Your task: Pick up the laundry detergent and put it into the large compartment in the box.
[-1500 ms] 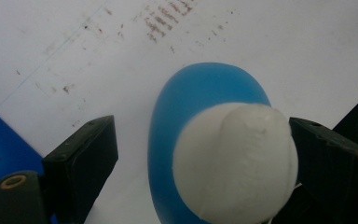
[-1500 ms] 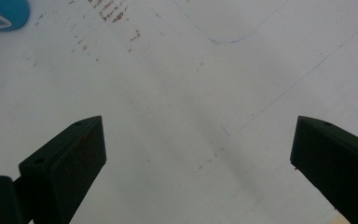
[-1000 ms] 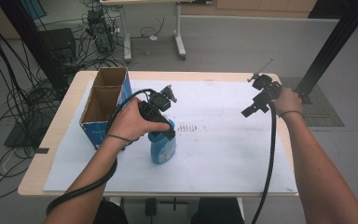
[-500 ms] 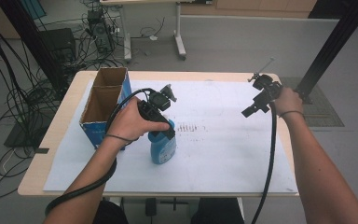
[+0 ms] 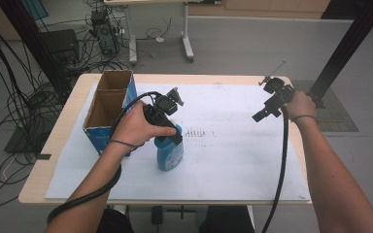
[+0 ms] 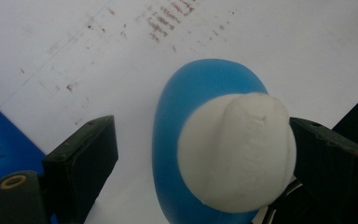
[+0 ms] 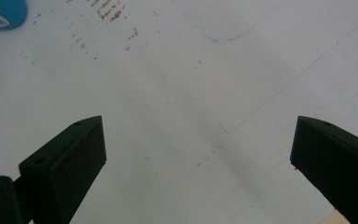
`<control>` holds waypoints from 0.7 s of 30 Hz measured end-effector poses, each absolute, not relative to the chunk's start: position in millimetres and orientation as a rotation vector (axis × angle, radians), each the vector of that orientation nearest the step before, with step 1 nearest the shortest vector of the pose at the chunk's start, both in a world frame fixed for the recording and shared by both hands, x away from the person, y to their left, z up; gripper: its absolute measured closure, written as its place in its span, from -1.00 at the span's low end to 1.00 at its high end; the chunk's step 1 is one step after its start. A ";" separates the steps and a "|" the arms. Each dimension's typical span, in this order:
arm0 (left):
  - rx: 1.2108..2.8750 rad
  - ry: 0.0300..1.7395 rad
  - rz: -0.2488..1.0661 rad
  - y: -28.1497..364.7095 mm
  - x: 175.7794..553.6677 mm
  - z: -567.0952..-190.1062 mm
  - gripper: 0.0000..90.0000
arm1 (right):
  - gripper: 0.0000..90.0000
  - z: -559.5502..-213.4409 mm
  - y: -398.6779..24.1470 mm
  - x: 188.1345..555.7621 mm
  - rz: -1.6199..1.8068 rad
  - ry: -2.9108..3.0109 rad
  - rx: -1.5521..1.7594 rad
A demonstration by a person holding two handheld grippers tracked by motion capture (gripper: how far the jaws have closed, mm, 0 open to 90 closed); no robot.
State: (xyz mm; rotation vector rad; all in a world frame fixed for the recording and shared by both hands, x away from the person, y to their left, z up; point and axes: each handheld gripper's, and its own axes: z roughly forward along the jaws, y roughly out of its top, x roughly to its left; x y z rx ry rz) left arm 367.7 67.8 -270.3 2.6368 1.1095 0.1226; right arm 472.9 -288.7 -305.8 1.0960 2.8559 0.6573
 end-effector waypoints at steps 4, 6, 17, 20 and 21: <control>2.638 1.106 0.122 67.7 367.6 -270.3 -0.76 | -0.93 -306.2 -289.4 473.2 0.658 2.856 1.099; 2.639 1.108 0.121 67.9 367.8 -270.3 -0.76 | -0.93 -306.3 -289.6 473.5 0.653 2.858 1.092; 2.636 1.113 0.125 68.7 366.9 -269.8 -0.76 | -0.93 -307.3 -289.5 473.2 0.662 2.856 1.104; 2.638 1.109 0.124 68.4 366.6 -269.7 -0.76 | -0.93 -306.8 -289.0 473.0 0.660 2.858 1.098; 2.637 1.109 0.124 68.3 366.7 -269.8 -0.76 | -0.93 -306.5 -288.7 472.9 0.656 2.859 1.097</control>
